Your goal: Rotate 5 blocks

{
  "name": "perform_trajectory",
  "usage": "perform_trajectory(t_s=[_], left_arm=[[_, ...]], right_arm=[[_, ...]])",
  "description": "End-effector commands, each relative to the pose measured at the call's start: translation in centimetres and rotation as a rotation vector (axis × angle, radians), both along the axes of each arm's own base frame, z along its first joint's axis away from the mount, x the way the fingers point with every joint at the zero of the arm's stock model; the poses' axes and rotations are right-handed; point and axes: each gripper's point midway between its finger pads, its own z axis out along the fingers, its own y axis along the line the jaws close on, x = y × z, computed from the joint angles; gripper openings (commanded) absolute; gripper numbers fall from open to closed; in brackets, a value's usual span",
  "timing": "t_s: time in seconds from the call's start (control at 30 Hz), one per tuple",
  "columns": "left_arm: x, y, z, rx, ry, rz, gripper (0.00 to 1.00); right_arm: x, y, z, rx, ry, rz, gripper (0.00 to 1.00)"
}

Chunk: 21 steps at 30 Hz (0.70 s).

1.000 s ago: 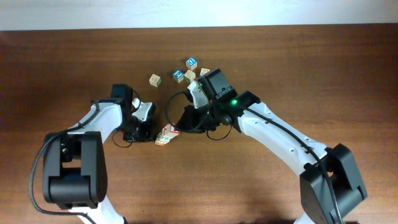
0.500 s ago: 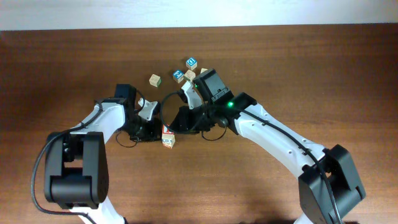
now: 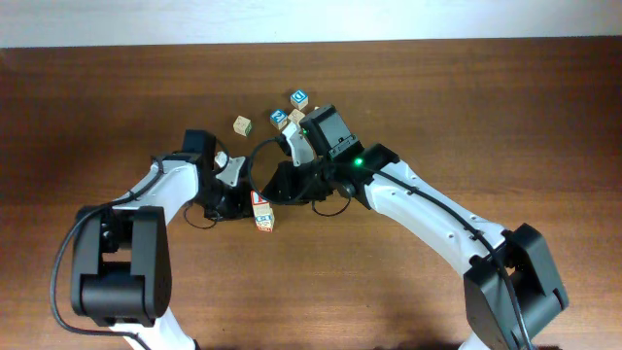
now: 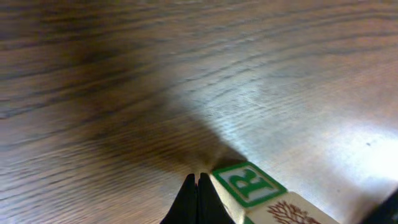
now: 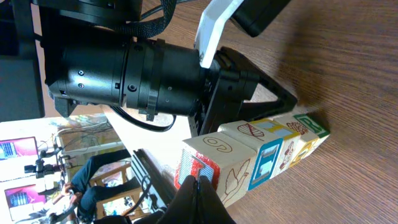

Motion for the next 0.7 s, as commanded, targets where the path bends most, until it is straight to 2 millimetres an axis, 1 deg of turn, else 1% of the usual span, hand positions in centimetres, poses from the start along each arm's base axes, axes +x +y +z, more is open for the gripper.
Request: perform_trajectory(t_s=[0.0,0.07,0.1,0.17,0.2,0.27,0.33,0.4,0.43,0.5,0.57,0.6,0.67], left_arm=[[0.9,1.0,0.1,0.069,-0.012,0.042,0.0],[1.8,1.1,0.6,0.077,-0.033,0.052,0.0],[2.6,1.1,1.2,0.081,-0.054,0.054,0.0],[3.2,2.8,1.4,0.182,-0.045,0.114,0.0],[3.4,4.3,1.4,0.27,-0.033,0.156,0.0],[3.7,5.5,1.7,0.342,-0.038,0.181,0.0],[4.3,5.7,2.2,0.348,-0.056,0.185,0.0],[4.4,5.6,2.3,0.348,-0.059,0.185,0.0],[4.4,5.7,2.3,0.348,-0.059,0.185,0.0],[4.6,5.7,2.4,0.351,-0.064,0.187,0.0],[5.6,5.6,3.4,0.347,-0.092,0.191,0.0],[6.7,5.6,4.6,0.342,-0.119,0.197,0.0],[8.6,5.5,7.4,0.334,-0.173,0.206,0.0]], right_arm=[[-0.2,-1.3,-5.4,-0.151,0.059,-0.043,0.04],[-0.3,-1.3,-5.4,-0.153,0.06,-0.041,0.04],[-0.4,-1.4,-5.5,-0.156,0.063,-0.04,0.04],[-0.4,-1.4,-5.5,-0.158,0.064,-0.04,0.04],[-0.4,-1.4,-5.5,-0.157,0.058,-0.034,0.04],[-0.3,-1.4,-5.4,-0.155,0.051,-0.03,0.06],[-0.1,-1.2,-4.9,-0.148,0.038,-0.028,0.11],[0.3,-0.9,-3.9,-0.139,0.012,-0.014,0.14],[0.5,-0.7,-3.3,-0.136,0.004,-0.011,0.16],[1.1,-0.3,-1.6,-0.123,-0.034,0.005,0.21],[1.9,-0.2,0.9,-0.104,-0.087,0.013,0.26],[2.5,-0.2,2.8,-0.087,-0.127,0.015,0.29],[3.2,-0.3,4.2,-0.098,-0.165,0.001,0.31]])
